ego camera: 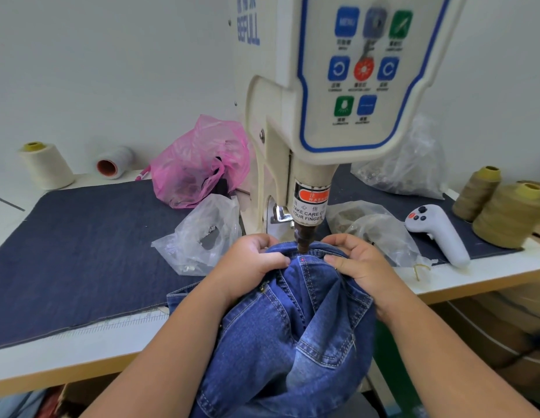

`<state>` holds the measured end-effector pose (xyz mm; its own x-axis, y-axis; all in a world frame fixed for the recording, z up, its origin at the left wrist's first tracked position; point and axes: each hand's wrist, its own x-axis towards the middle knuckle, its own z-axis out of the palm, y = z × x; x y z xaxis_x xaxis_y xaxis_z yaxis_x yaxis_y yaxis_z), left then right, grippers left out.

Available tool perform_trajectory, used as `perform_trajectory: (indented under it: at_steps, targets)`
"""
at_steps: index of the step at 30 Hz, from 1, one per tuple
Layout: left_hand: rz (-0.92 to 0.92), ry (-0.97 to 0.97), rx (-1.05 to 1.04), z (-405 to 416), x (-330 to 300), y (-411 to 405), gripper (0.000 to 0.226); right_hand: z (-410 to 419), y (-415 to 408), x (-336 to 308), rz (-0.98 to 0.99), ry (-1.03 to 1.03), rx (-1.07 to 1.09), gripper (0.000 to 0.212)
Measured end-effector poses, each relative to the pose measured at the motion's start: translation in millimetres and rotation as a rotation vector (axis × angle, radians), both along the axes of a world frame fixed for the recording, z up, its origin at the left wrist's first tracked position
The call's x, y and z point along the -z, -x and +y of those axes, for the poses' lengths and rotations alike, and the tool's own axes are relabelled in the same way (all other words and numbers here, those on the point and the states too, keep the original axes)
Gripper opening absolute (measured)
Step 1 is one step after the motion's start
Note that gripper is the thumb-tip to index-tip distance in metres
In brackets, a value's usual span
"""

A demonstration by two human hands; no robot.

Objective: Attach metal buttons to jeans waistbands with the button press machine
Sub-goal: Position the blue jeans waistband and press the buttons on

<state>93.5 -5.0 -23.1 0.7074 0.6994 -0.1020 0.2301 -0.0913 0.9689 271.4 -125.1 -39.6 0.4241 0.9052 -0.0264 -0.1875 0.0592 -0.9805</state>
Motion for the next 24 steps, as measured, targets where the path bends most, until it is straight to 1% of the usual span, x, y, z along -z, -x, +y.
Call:
perform_trajectory:
  at_steps: [5, 12, 17, 22, 24]
  targets:
    - [-0.006, 0.017, 0.018, 0.3, -0.6, 0.8, 0.046, 0.6, -0.4, -0.4, -0.003, 0.024, 0.001, 0.023]
    - [0.002, 0.019, 0.031, 0.3, -1.3, 0.5, 0.043, 0.6, -0.5, 0.9, 0.001, 0.011, 0.004, 0.023]
    - [0.025, 0.011, 0.039, 2.6, -1.0, -0.7, 0.039, 0.3, -1.7, 1.7, 0.000, 0.007, 0.000, 0.023]
    - [0.020, 0.007, 0.036, 3.3, -0.1, -0.9, 0.029, 0.5, -2.2, 2.9, 0.001, -0.002, 0.004, 0.023]
    - [0.020, 0.003, 0.035, 3.1, -0.3, -1.0, 0.030, 0.3, -2.3, 2.9, -0.003, -0.003, 0.002, 0.023]
